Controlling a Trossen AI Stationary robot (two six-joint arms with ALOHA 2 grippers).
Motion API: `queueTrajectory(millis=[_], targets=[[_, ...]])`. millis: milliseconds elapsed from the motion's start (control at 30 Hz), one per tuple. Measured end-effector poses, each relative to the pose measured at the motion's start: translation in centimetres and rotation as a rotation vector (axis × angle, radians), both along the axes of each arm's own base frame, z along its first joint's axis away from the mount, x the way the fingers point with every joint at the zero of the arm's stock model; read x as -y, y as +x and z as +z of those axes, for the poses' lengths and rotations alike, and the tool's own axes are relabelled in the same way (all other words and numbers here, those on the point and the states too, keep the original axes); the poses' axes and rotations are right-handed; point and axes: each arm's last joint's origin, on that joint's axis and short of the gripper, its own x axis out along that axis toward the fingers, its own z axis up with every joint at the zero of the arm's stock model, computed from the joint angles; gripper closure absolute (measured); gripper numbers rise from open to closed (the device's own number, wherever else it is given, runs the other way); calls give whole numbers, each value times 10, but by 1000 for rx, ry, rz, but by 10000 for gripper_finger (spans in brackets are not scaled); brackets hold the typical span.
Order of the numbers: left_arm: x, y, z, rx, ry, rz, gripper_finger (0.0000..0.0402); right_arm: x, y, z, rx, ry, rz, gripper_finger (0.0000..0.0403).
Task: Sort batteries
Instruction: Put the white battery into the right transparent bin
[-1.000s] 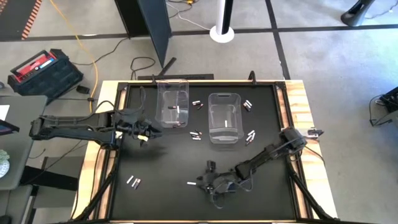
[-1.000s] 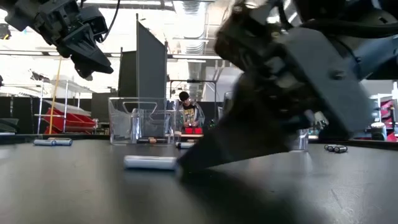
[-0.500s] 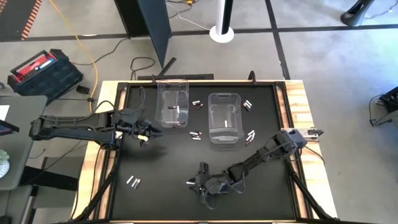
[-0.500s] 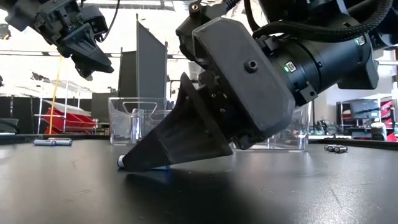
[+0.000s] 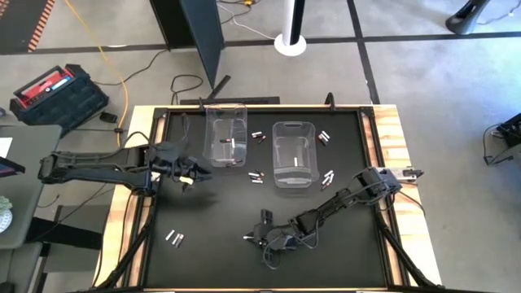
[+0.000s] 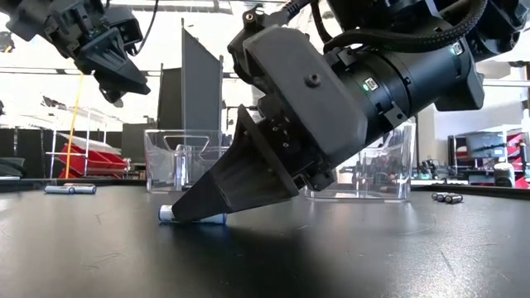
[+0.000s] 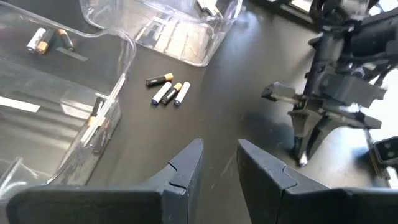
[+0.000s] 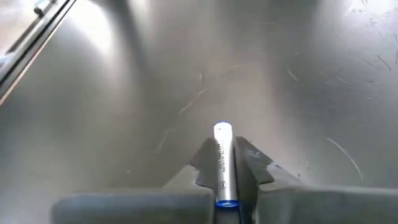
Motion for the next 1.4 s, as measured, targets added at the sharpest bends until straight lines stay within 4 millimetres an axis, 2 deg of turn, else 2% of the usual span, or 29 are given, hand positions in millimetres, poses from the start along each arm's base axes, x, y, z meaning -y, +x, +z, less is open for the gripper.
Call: queueTrajectory(millis=[67,167,333,667,800,1033,1200,1300,1400], targets=[[0,-3,2,13,-6,3,310,0,0,1,6,23,-14,383],[2,-9,7,59,13,-23,310,0,0,8,21,53,-28,381],[4,-25,18,153,40,-43,310,4,-1,32,39,48,-47,368],[7,-55,19,169,44,-38,311,34,-11,125,137,73,-121,378],[7,-57,20,182,6,-18,311,58,-21,170,204,82,-185,379],[7,-56,20,187,-5,-12,311,115,-49,222,203,51,-338,378],[7,-56,20,186,3,3,311,166,-66,227,114,112,-551,379],[6,-56,20,186,-23,49,311,193,-76,220,26,164,-699,379],[5,-57,20,188,-32,100,311,216,-84,208,-108,240,-774,378]])
